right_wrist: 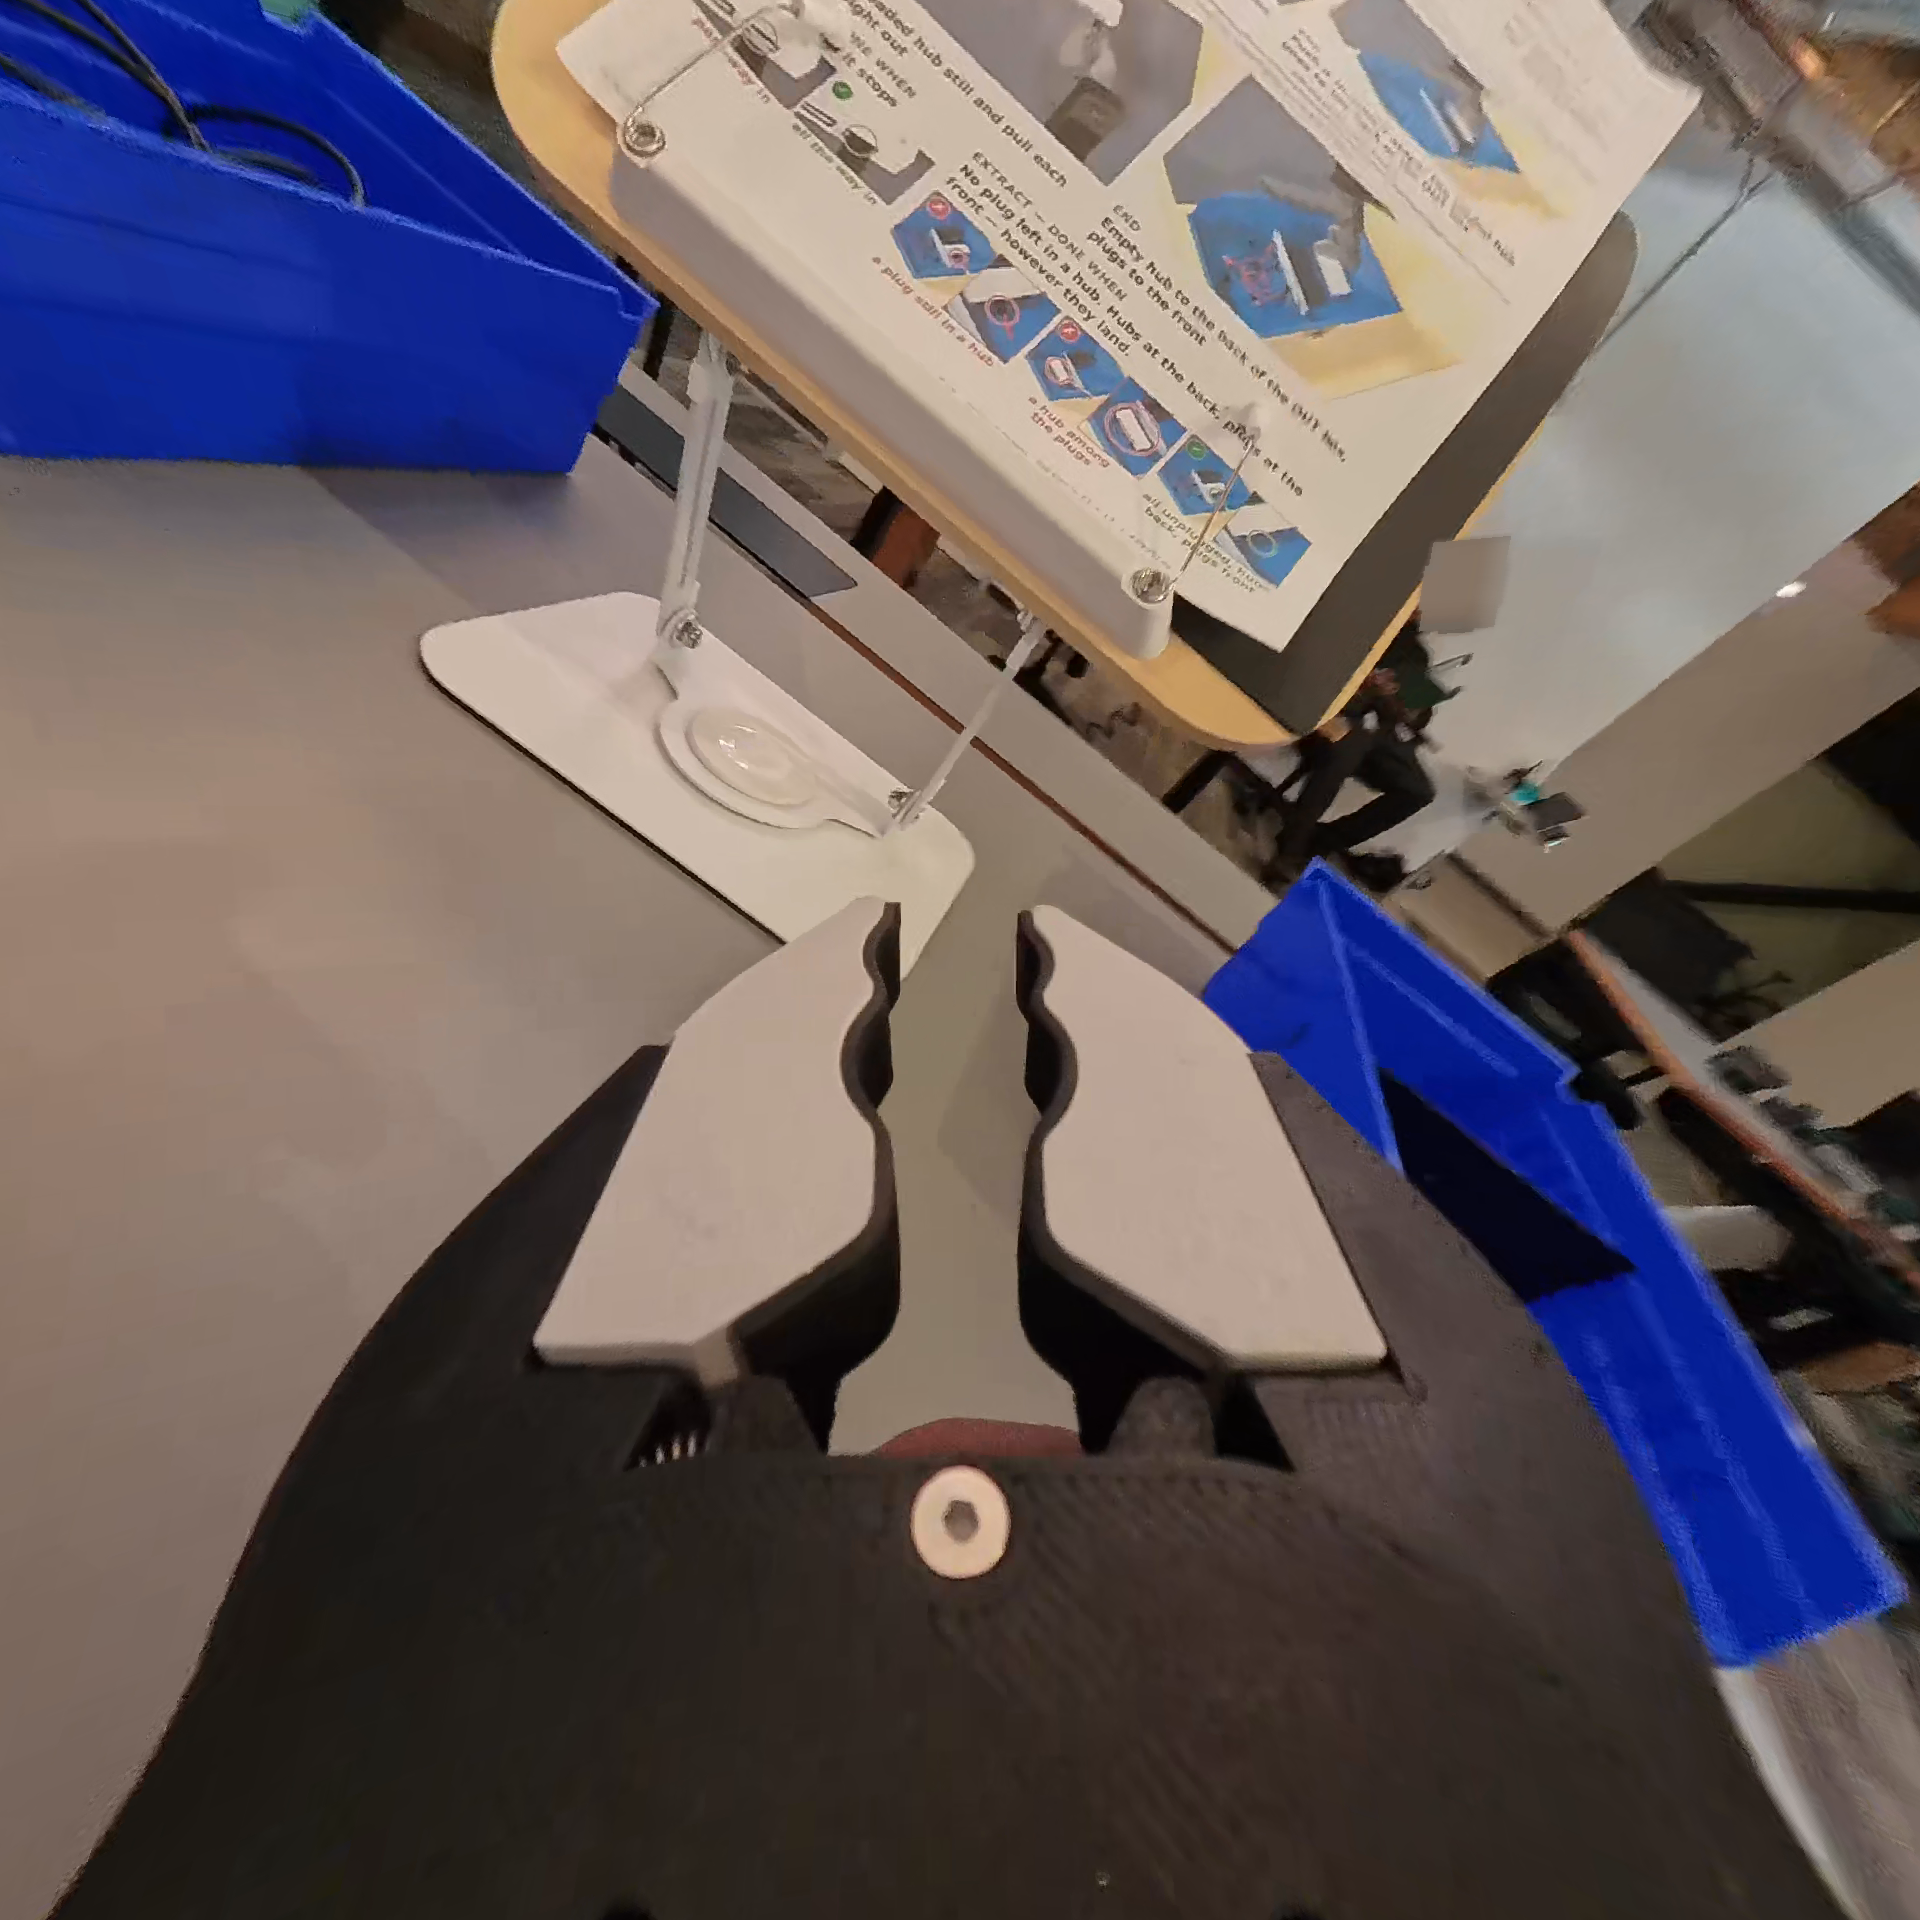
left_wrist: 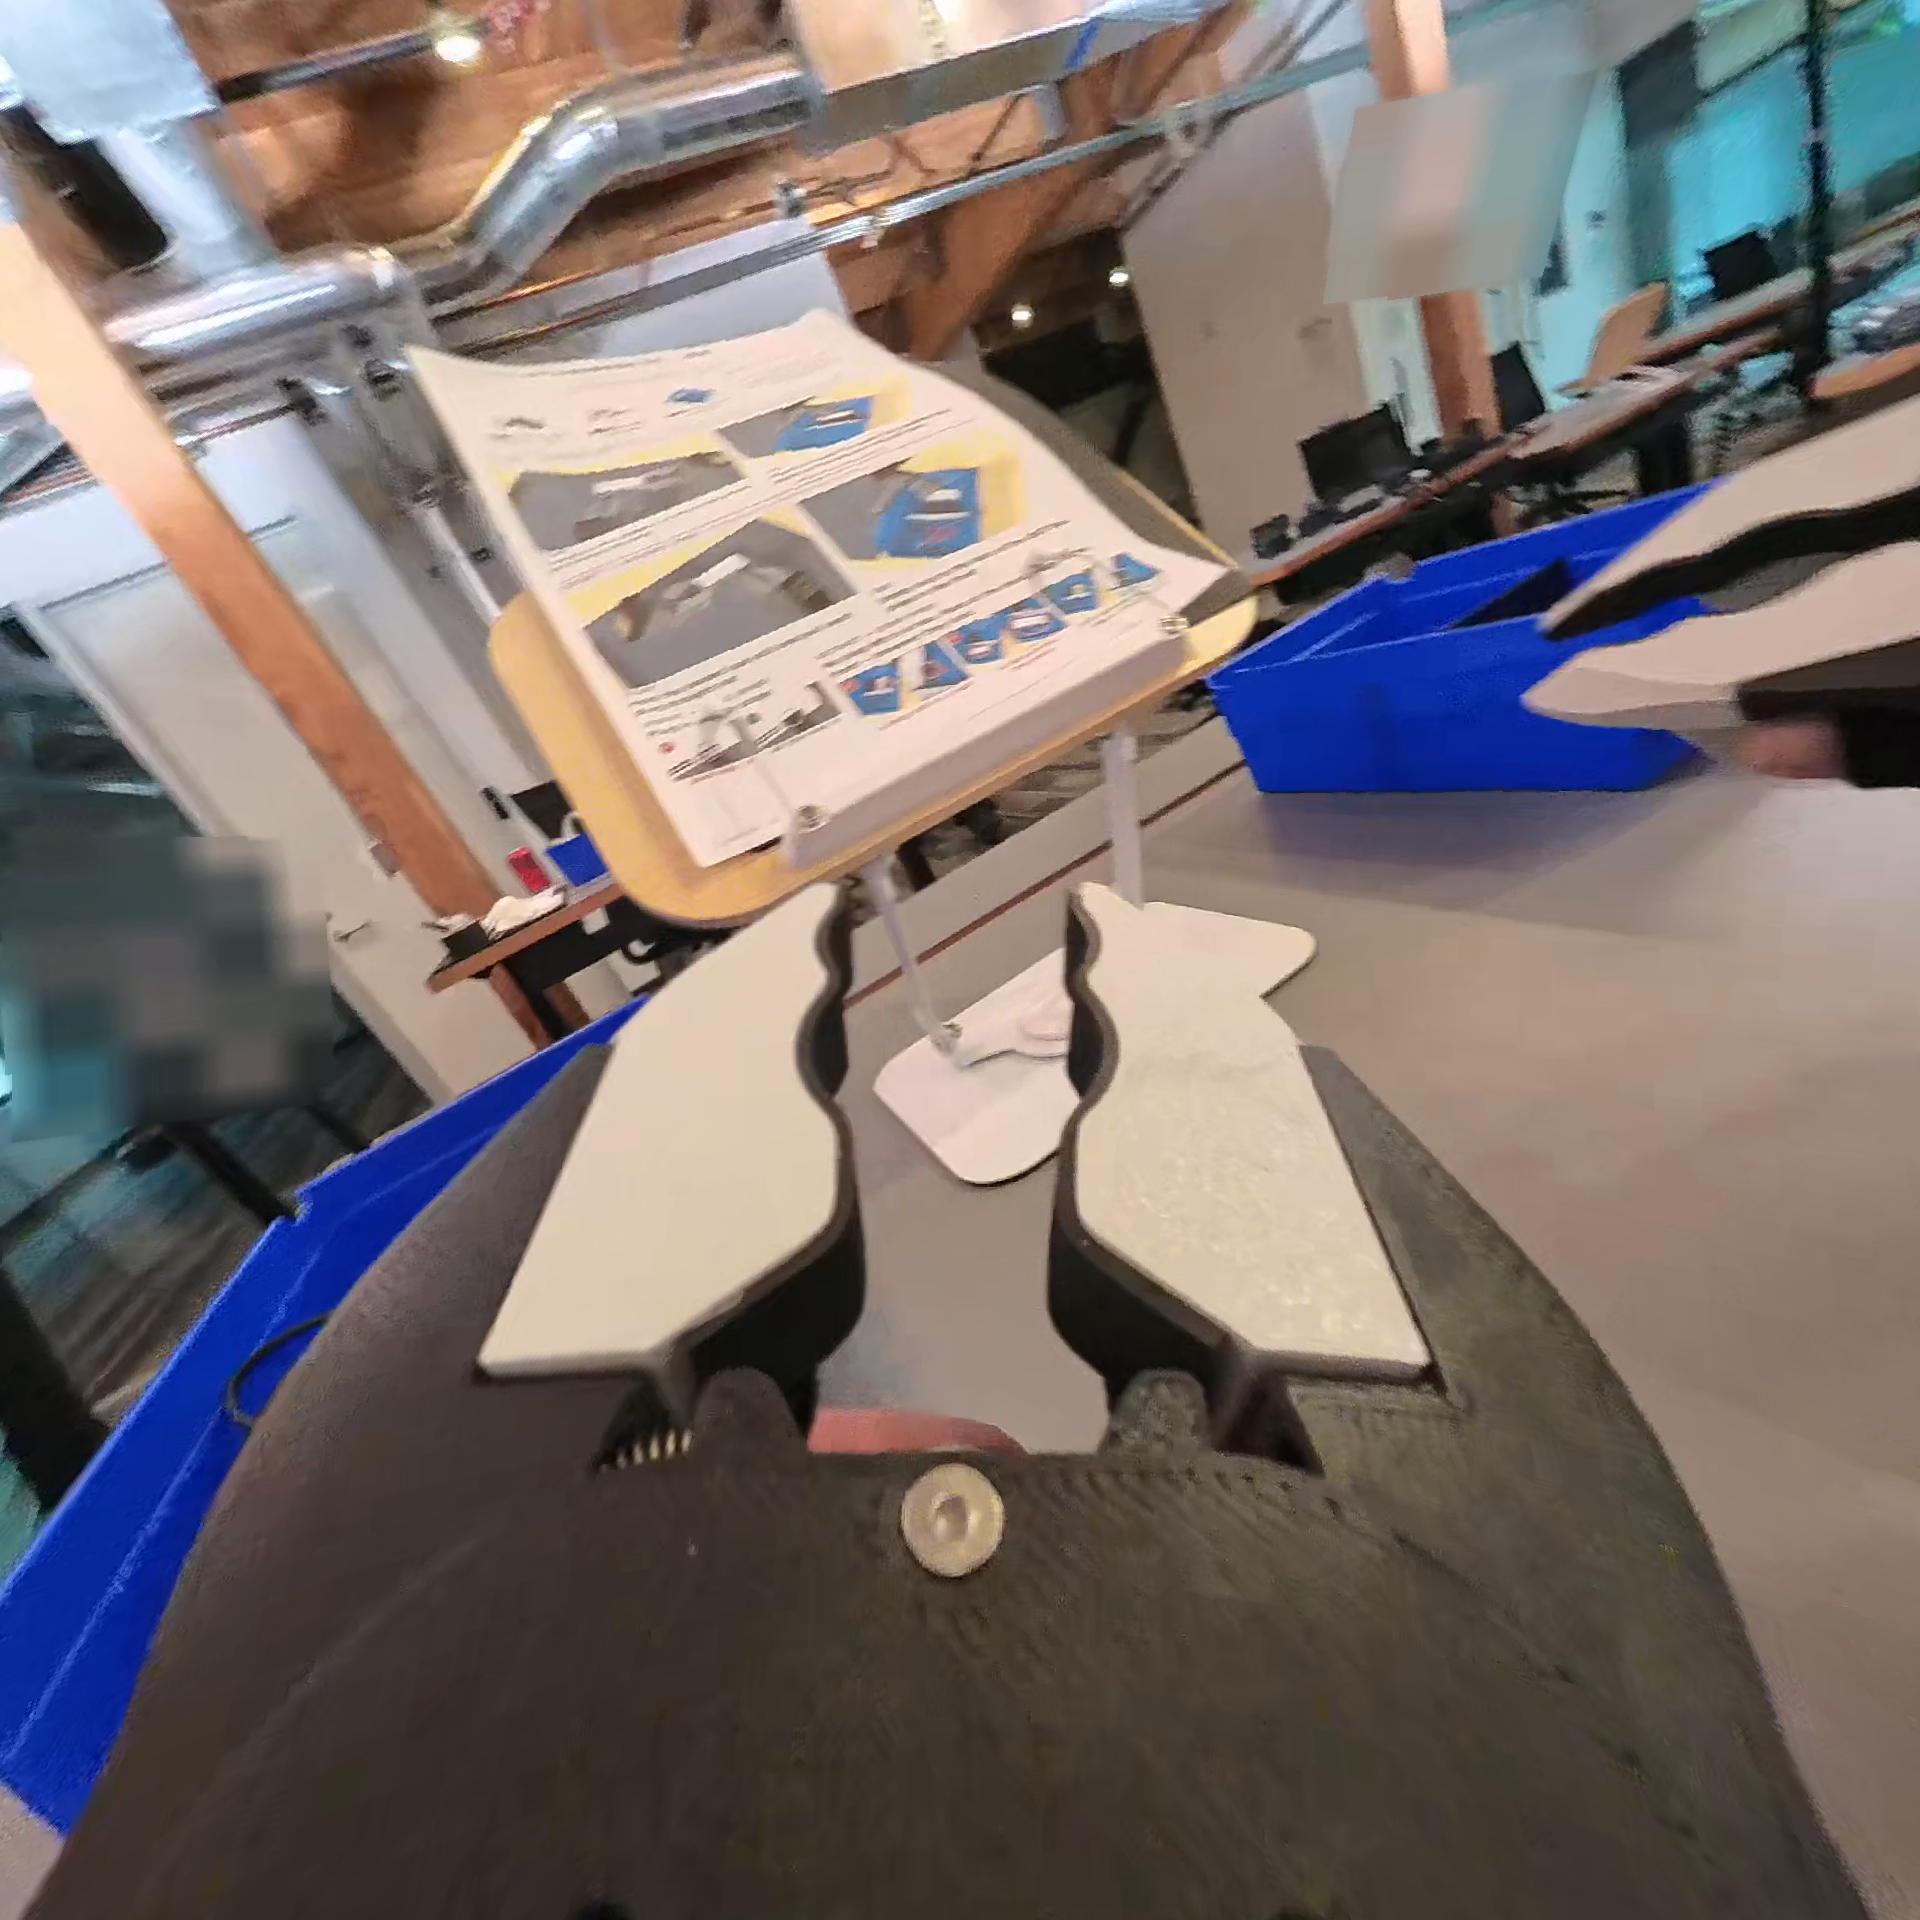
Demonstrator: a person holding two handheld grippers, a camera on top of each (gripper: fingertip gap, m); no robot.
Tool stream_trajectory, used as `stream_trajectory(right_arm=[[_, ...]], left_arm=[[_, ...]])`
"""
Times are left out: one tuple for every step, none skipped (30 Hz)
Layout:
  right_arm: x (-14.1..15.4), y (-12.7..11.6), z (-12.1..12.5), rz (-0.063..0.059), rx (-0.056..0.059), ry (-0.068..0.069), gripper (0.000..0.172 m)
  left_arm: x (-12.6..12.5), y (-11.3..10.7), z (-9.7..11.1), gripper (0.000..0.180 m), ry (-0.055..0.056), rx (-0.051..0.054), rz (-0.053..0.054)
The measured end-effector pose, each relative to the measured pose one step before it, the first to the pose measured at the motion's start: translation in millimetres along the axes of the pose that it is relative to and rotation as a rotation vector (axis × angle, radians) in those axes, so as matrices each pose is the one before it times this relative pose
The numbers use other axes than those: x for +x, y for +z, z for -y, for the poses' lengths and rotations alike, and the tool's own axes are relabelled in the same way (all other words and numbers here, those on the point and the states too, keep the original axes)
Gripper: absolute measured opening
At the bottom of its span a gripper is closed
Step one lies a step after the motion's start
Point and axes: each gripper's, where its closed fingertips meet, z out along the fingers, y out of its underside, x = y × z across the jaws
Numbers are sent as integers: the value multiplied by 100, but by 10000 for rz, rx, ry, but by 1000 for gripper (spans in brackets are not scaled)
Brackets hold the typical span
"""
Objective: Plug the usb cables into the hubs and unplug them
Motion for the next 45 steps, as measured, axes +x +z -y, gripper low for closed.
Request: stream_trajectory(right_arm=[[0, 110, -178, 113, -2, 405, 22], [187, 134, -169, -27, 15, 284, 25], [302, 134, -86, -100, 118, 331, 25], [230, 146, -89, 61, 171, 577, 24], [277, 248, -273, 142, 87, 795, 24], [415, 299, -342, 65, 34, 689, 25], [524, 271, -253, -75, 86, 462, 29], [471, 252, -224, -78, 125, 369, 26], [461, 267, -367, -145, -47, 85, 24], [378, 260, -323, -247, -66, -228, 26], [140, 226, -165, -156, 26, -106, 27], [-40, 269, -251, 29, -30, 153, 24], [-105, 346, -376, 166, -108, 337, 20], [-223, 389, -419, 303, -130, 343, 8], [-208, 352, -398, 270, -110, 168, 0], [-44, 274, -294, 54, -59, -41, 0], [-55, 170, -184, 24, -42, -68, 0], [-65, 82, -53, -2, -27, -106, 0], [-29, 35, 8, -32, 1, -109, 0], [-8, 12, 9, -21, 0, -10, 0], [59, 3, -24, -42, -2, 3, 0], [68, -22, 10, -47, 26, -32, 0], [-3, -31, 53, 10, 40, 3, 4], [-58, -22, 24, 31, 18, -8, 10], [-34, 10, -38, -28, -21, -40, 18], [-78, 30, -51, -15, -29, -38, 24], [-193, 14, -21, 66, -5, -46, 23], [-171, -9, -6, 50, -3, -82, 23], [-157, -31, 15, 51, 8, -94, 23], [-193, -41, 55, 89, 41, -48, 21], [-163, -45, 18, 103, 29, -21, 18], [-172, 5, -90, 126, -28, -21, 14], [-128, 24, -130, 122, -44, 13, 12], [-118, -18, -40, 127, -12, 29, 8], [-172, -57, 41, 150, 34, -18, 0], [-140, -26, -11, 98, -4, -38, 0], [-125, 55, -56, 78, -34, -24, 0], [-99, 68, 14, 62, 1, 5, 0], [-124, 85, 12, 79, -3, 8, 0], [-152, 104, -44, 81, -44, -32, 0], [-115, 55, -24, 43, -27, -64, 0], [-93, 8, 50, 21, 33, -47, 0], [-95, 3, 38, 42, 23, -11, 0], [-68, 13, -18, 46, -10, -6, 0], [-45, 39, -26, 43, -18, -6, 0]], left_arm=[[-606, 169, -445, 43, -162, -50, 234], [-485, 191, -476, 45, -154, -79, 184], [-485, 188, -377, 48, -138, -3, 221], [-319, 239, -248, 50, -119, 80, 150], [-166, 327, -300, 49, -121, 21, 91], [-155, 385, -319, 44, -119, 27, 92], [-280, 453, -446, 41, -232, -52, 178], [-250, 496, -527, 39, -348, -126, 148], [33, 467, -328, 34, -319, 32, -11], [-116, 508, -469, 32, -306, -44, 143], [43, 553, -624, 29, -234, -105, 77], [120, 544, -651, 27, -161, -168, 76], [153, 417, -396, 23, -144, -112, 92], [163, 294, -94, 19, -124, -1, 79], [312, 288, 14, 10, -62, 35, -18], [541, 342, -110, 0, 36, -38, -180], [212, 379, -326, 0, 43, -173, 44], [75, 301, -299, 0, 108, -160, 98], [-55, 225, -188, 0, 108, -130, 145], [-40, 133, -69, 0, 1, -56, 101], [-14, 107, -125, 0, -79, -64, 77], [54, 80, -147, 0, -8, -47, 52], [92, 59, -164, 0, 131, -91, 58], [135, 42, -128, 2, 155, -88, 47], [75, -15, 22, 9, 75, -1, 52], [145, -76, 135, 13, 17, 82, -42], [39, -82, 72, 19, -29, 30, -1], [-78, -112, 14, 28, -17, -11, 61], [-131, -185, 85, 35, 0, 33, 63], [-177, -307, 225, 37, -38, 113, 13], [-307, -437, 375, 35, -44, 192, 28], [-510, -446, 347, 35, 19, 121, 77], [-804, -485, 321, 34, 192, 88, 177], [-1093, -538, 391, 31, 305, 133, 225], [-1279, -530, 345, 25, 317, 103, 173], [-1714, -473, 189, 24, 287, -11, 284], [-2029, -363, 80, 23, 192, -45, 351], [-2003, -229, 24, 20, -13, -36, 232], [-1938, -33, -155, 18, -144, -158, 147], [-1771, 138, -313, 19, 1, -283, 98], [-1653, 264, -398, 19, 147, -313, 143], [-1373, 415, -450, 21, 112, -310, 71], [-1045, 479, -356, 21, -31, -243, -63], [-855, 596, -499, 25, -96, -370, -61], [-354, 744, -613, 31, 58, -494, -219]])
